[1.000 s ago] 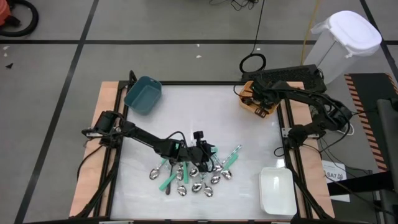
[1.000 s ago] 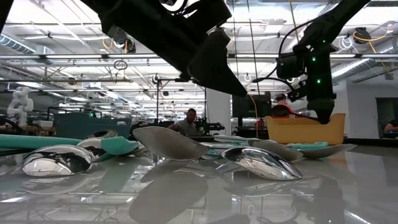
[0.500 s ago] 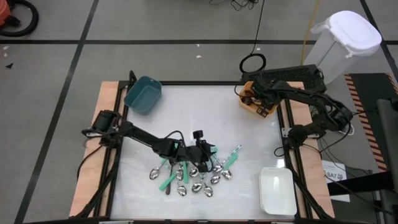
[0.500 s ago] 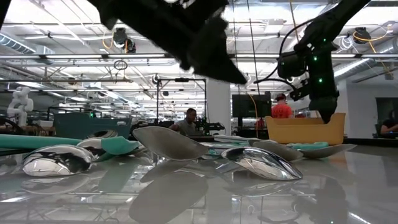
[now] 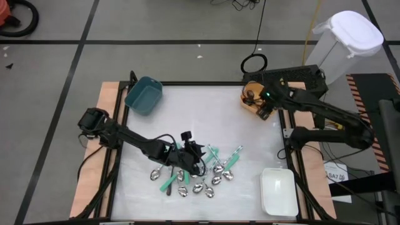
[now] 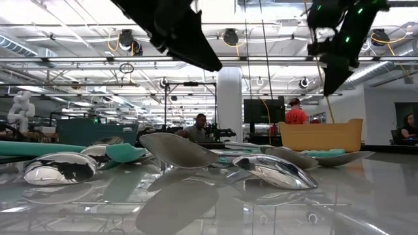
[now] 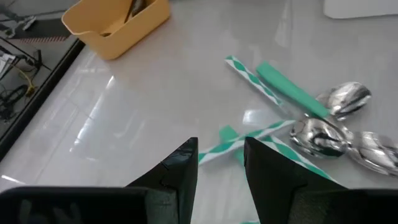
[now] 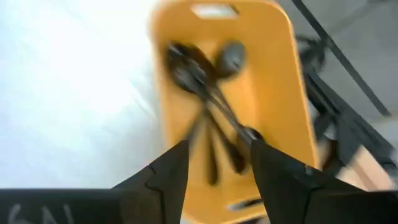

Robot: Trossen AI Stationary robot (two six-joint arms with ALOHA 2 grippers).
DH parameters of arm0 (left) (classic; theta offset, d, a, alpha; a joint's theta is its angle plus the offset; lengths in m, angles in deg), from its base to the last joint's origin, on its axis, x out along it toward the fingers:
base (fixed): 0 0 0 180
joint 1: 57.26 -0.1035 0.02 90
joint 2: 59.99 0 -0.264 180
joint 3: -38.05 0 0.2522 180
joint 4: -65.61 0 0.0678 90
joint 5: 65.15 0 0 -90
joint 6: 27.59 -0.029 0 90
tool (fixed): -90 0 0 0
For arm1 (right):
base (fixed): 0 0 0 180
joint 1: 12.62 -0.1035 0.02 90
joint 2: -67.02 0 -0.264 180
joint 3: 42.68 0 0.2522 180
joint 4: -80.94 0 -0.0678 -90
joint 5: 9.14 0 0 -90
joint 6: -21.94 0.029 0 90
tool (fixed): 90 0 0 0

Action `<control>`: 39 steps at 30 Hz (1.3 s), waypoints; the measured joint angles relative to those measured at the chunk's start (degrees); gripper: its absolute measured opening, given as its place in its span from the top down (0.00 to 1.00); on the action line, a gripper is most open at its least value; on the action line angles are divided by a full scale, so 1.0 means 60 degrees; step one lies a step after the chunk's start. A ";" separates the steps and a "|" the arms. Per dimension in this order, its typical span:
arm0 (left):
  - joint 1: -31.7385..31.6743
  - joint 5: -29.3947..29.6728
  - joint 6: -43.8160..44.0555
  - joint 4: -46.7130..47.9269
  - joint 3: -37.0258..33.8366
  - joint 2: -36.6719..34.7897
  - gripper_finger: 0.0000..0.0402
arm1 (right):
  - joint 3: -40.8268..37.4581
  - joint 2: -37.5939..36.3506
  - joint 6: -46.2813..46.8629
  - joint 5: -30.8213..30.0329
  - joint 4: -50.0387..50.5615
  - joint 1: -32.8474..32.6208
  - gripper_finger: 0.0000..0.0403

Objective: Sort silverware by color (type)
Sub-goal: Put the black spoon into the yellow bin

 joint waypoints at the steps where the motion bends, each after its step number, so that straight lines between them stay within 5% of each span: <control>1: 0.0065 0.0053 0.0074 0.0023 0.0000 0.0000 0.67 | 0.0000 -0.0230 0.0213 0.0070 0.0000 -0.0307 0.58; 10: 0.0555 0.0125 0.1538 0.1028 0.0000 0.0000 0.67 | 0.0000 -0.0929 0.1959 0.0054 0.0050 -0.3262 0.58; 24: 0.1404 0.0563 0.7402 0.5040 0.0000 0.0000 0.67 | -0.0879 -0.0481 0.2780 -0.0757 -0.3162 -0.7432 0.58; 32: 0.1470 -0.0185 0.7279 0.5820 0.0000 0.0000 0.66 | -0.1278 0.0198 0.2765 -0.0788 -0.3836 -0.8683 0.58; 39: 0.1468 -0.0495 0.6798 0.6000 -0.0004 -0.0098 0.54 | -0.1297 0.0982 0.2765 -0.1235 -0.4160 -0.9546 0.58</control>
